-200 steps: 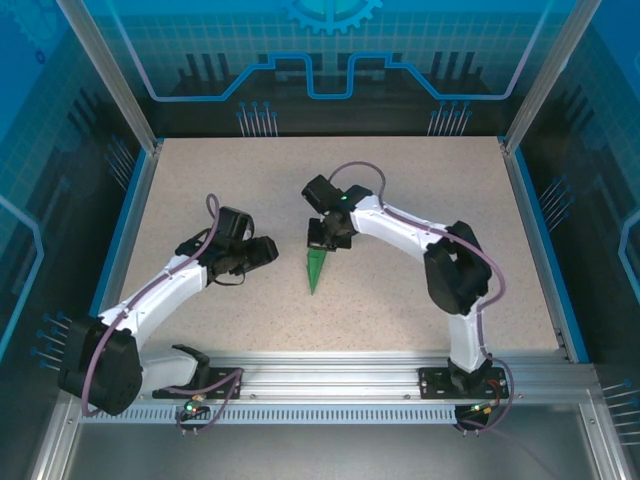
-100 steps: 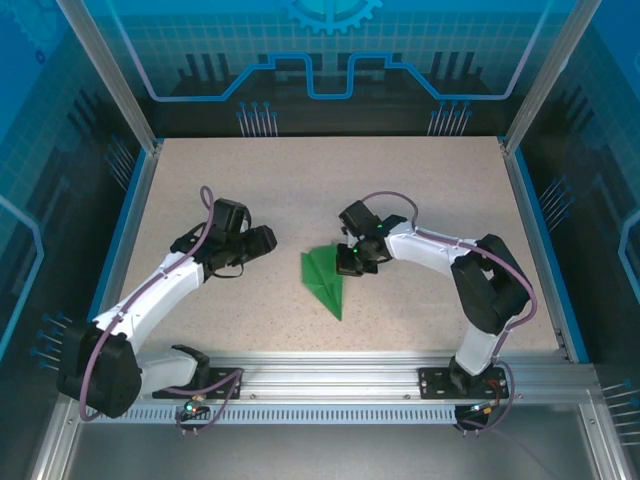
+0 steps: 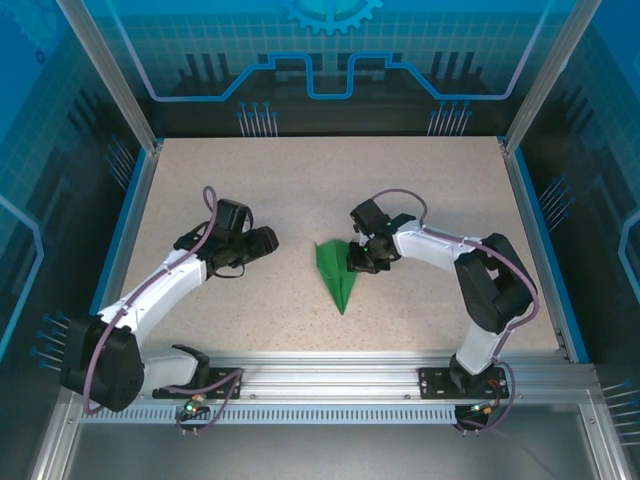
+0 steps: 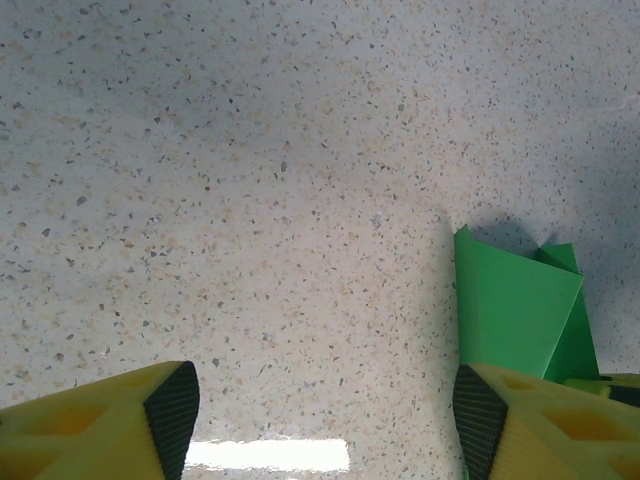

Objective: Fold a paper plane with a square sheet of paper (fold left side to right side)
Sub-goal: Turn over the paper plane at the center of the table, then pick up the paper plane at the center of the table.

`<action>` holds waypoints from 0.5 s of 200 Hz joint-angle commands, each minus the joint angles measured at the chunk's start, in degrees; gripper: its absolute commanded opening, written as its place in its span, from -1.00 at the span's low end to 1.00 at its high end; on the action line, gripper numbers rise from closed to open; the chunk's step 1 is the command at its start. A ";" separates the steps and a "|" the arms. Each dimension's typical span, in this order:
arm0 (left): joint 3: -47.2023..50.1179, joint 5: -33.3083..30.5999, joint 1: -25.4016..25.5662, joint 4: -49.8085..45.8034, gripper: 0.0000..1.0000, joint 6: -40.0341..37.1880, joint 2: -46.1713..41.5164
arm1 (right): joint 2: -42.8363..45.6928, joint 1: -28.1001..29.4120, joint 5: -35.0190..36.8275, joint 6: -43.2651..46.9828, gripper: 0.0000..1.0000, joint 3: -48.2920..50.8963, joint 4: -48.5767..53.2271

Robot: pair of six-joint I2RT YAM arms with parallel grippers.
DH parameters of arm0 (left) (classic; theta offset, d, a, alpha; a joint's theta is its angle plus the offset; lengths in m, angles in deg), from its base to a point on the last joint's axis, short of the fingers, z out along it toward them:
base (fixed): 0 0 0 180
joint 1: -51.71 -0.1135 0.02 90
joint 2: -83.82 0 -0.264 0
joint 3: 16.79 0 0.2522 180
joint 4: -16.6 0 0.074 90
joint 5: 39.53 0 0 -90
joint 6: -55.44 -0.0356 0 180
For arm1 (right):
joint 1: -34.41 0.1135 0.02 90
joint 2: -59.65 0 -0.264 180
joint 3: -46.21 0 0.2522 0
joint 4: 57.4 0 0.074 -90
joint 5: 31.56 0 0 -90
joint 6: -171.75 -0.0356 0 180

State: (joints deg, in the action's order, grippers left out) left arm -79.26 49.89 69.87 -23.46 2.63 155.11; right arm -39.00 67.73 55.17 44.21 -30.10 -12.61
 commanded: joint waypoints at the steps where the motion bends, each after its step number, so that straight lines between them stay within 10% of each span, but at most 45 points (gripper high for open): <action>1: -2.02 1.01 -0.40 0.75 0.51 -0.10 0.02 | 4.73 0.43 4.55 2.08 -0.25 -0.72 4.51; 100: 0.45 2.05 -0.40 4.58 0.94 -0.61 -2.56 | 1.80 12.19 3.43 4.13 0.50 -5.86 11.34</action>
State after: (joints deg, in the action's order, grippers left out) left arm -79.54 50.77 69.87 -20.14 2.60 153.99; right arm -33.61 77.96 60.07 48.32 -34.36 -3.58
